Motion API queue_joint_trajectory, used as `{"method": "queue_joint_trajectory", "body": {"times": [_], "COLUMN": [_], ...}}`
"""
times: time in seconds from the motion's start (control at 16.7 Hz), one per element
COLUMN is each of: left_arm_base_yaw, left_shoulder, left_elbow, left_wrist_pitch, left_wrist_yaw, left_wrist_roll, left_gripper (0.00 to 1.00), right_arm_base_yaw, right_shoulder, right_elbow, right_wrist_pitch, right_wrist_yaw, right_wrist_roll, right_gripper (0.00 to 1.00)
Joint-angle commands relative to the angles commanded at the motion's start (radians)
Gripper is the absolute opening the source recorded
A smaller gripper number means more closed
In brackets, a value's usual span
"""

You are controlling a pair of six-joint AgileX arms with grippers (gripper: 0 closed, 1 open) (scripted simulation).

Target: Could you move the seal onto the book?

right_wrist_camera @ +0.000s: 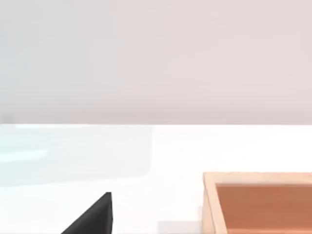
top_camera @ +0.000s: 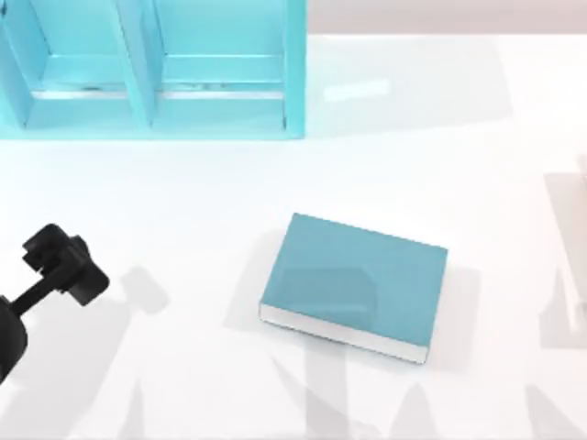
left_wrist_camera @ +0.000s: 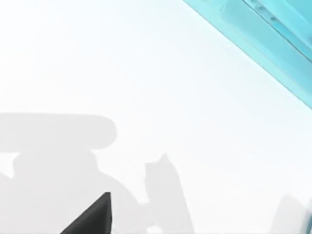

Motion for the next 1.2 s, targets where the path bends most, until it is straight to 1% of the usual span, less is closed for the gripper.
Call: {"method": "queue_joint_trajectory", "body": {"times": [0.18, 0.3, 0.42, 0.54, 0.66, 0.78, 1.2], "left_arm_base_yaw": [0.157, 0.248, 0.324, 0.380, 0.417, 0.432, 0.432], "left_shoulder": [-0.207, -0.328, -0.433, -0.516, -0.571, -0.594, -0.594], "left_elbow": [-0.128, -0.193, -0.242, -0.276, -0.296, -0.304, -0.304], "left_wrist_pitch": [0.103, 0.159, 0.206, 0.243, 0.268, 0.278, 0.278], "left_wrist_yaw": [0.116, 0.181, 0.234, 0.273, 0.297, 0.307, 0.307], "left_wrist_roll": [0.354, 0.540, 0.689, 0.796, 0.864, 0.891, 0.891], "left_gripper": [1.00, 1.00, 1.00, 1.00, 1.00, 1.00, 1.00], "right_arm_base_yaw": [0.000, 0.000, 0.000, 0.000, 0.000, 0.000, -0.004], "right_shoulder": [0.000, 0.000, 0.000, 0.000, 0.000, 0.000, 0.010], "right_elbow": [0.000, 0.000, 0.000, 0.000, 0.000, 0.000, 0.010], "right_wrist_pitch": [0.000, 0.000, 0.000, 0.000, 0.000, 0.000, -0.010], "right_wrist_yaw": [0.000, 0.000, 0.000, 0.000, 0.000, 0.000, 0.000], "right_wrist_roll": [0.000, 0.000, 0.000, 0.000, 0.000, 0.000, -0.004], "right_gripper": [1.00, 1.00, 1.00, 1.00, 1.00, 1.00, 1.00]}}
